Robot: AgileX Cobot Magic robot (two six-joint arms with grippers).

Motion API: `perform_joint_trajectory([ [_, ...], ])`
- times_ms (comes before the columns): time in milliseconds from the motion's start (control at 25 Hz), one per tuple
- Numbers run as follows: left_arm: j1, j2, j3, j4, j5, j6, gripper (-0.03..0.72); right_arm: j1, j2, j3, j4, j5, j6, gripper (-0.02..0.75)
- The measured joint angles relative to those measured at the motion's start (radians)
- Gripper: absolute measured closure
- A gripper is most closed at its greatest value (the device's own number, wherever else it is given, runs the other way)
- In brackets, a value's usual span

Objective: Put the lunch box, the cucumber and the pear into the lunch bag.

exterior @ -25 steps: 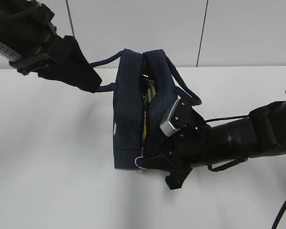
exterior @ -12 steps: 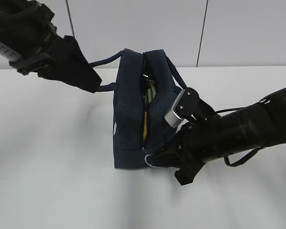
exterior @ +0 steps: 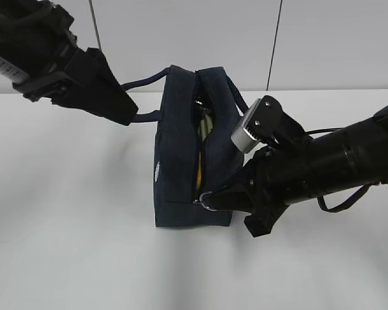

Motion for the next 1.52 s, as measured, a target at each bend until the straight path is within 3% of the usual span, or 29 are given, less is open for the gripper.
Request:
perform_joint_trajectory([
  [560, 0.000, 0.000, 0.000, 0.000, 0.000, 0.021, 0.264, 0.000, -0.113, -0.143, -0.027, -0.002, 0.086, 0.754],
  [1000, 0.000, 0.000, 0.000, -0.018, -0.051, 0.037, 0.264, 0.000, -0.125, -0.243, 0.003, -0.158, 0.096, 0.754],
  [1160, 0.000, 0.005, 0.017, -0.106, -0.111, 0.038, 0.264, 0.000, -0.125, -0.252, 0.036, -0.180, 0.096, 0.754],
  [1360, 0.000, 0.076, 0.064, -0.319, -0.197, 0.021, 0.264, 0.000, -0.092, -0.252, 0.056, -0.161, 0.096, 0.754],
  [1520, 0.000, 0.134, 0.070, -0.386, -0.238, -0.025, 0.264, 0.000, -0.081, -0.253, 0.071, -0.141, 0.096, 0.754],
])
